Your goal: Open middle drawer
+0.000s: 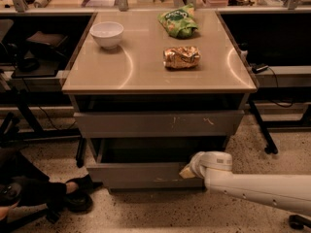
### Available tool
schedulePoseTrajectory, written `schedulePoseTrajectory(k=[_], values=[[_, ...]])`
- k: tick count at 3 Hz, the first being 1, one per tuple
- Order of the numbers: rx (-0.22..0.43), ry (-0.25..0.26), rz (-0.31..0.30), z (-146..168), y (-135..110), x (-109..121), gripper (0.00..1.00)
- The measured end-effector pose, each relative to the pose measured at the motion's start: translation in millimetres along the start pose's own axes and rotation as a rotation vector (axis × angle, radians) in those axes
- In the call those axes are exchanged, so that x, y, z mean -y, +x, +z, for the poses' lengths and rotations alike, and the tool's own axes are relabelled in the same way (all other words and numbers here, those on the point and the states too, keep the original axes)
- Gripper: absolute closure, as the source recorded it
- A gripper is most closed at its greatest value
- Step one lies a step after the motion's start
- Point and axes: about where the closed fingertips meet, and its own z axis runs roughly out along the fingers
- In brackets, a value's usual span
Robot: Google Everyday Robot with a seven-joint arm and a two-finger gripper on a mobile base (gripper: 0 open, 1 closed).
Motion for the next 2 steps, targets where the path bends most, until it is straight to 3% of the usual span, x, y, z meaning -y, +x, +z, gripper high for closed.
schedulePoseTrajectory(k=[2], values=[[0.01,0.002,-0.004,-4.2,2.9,-2.6,1.0]])
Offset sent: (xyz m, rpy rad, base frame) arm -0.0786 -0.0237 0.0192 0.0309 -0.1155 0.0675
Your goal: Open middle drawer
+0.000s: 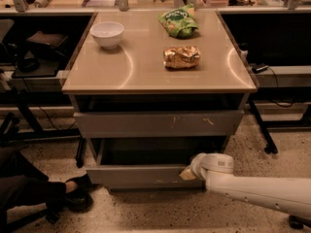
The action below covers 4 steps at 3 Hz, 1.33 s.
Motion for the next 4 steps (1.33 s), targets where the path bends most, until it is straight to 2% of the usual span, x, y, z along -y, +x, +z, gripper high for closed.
schedulePoseTrajectory(k=[4], values=[[0.021,0.004,0.004,-10.7,8.0,-7.2,1.0]])
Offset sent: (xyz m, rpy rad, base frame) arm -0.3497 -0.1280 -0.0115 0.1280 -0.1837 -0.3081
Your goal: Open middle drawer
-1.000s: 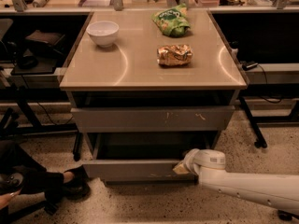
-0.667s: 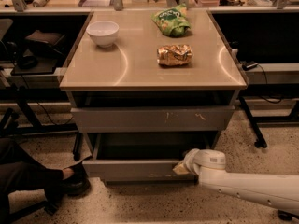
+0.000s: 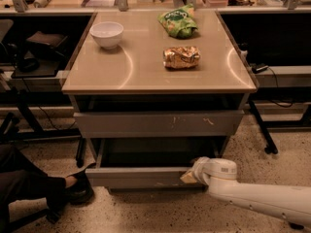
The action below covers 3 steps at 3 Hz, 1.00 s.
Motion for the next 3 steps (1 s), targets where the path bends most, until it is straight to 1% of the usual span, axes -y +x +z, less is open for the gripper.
schedulePoseTrajectory(k=[2,3], values=[[0.009,0.003,0.008,-4.8,3.9,-3.7,1.0],[0.022,0.001,-0.011,-9.2,6.0,-6.3,1.0]])
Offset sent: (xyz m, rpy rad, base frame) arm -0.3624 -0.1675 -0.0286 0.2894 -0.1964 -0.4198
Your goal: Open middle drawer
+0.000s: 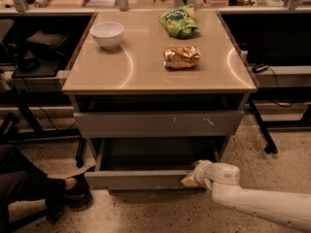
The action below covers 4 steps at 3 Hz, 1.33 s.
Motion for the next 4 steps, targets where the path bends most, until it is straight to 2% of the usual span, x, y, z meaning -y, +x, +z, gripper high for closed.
schedulePoseTrajectory(k=[1,4], values=[[0.035,-0.04,-0.006,-3,-1,-25,1.0],[0.046,-0.03,-0.01,-22,11,-31,1.0]])
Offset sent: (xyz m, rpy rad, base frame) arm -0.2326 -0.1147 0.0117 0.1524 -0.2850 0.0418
